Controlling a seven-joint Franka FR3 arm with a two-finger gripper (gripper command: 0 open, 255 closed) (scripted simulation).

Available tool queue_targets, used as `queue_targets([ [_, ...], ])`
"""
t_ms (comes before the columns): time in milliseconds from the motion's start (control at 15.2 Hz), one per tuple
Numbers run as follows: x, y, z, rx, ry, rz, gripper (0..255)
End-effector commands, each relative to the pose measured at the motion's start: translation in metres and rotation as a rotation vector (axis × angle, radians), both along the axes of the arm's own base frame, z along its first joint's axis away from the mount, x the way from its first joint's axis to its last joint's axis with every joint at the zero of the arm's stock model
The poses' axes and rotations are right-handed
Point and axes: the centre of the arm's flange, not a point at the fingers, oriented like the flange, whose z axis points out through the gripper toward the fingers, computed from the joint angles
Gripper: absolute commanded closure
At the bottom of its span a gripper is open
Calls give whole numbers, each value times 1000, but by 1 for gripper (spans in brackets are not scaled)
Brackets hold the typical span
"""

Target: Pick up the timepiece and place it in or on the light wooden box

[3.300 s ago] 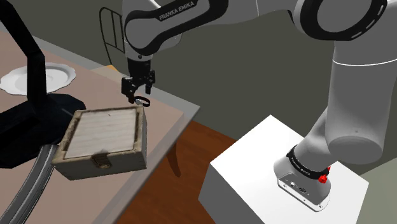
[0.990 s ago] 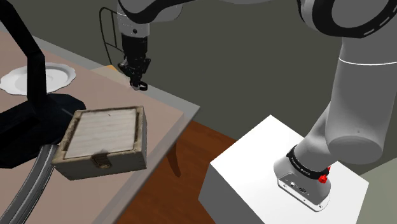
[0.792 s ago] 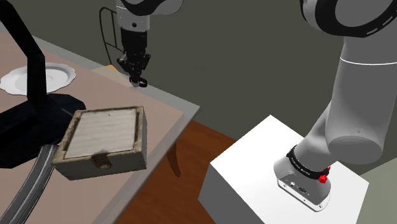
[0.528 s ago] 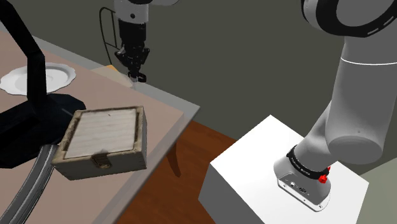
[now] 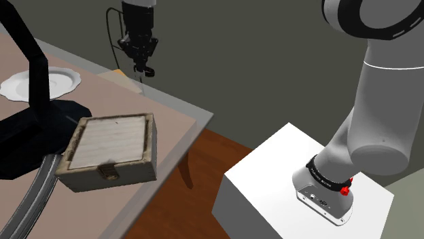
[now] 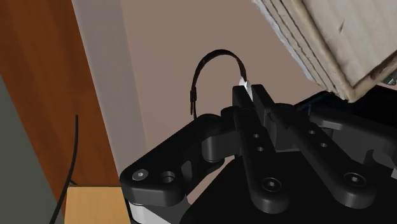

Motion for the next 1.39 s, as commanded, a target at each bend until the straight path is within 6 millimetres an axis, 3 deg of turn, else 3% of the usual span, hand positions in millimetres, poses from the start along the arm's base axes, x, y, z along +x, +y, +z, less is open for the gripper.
queue_targets([
  [0, 0, 0, 9, 0, 1, 0, 255],
  [1056, -135, 161, 31, 0, 1, 0, 255],
  [1122, -142, 169, 32, 0, 1, 0, 255],
  [1320, -142, 169, 16, 0, 1, 0, 255],
])
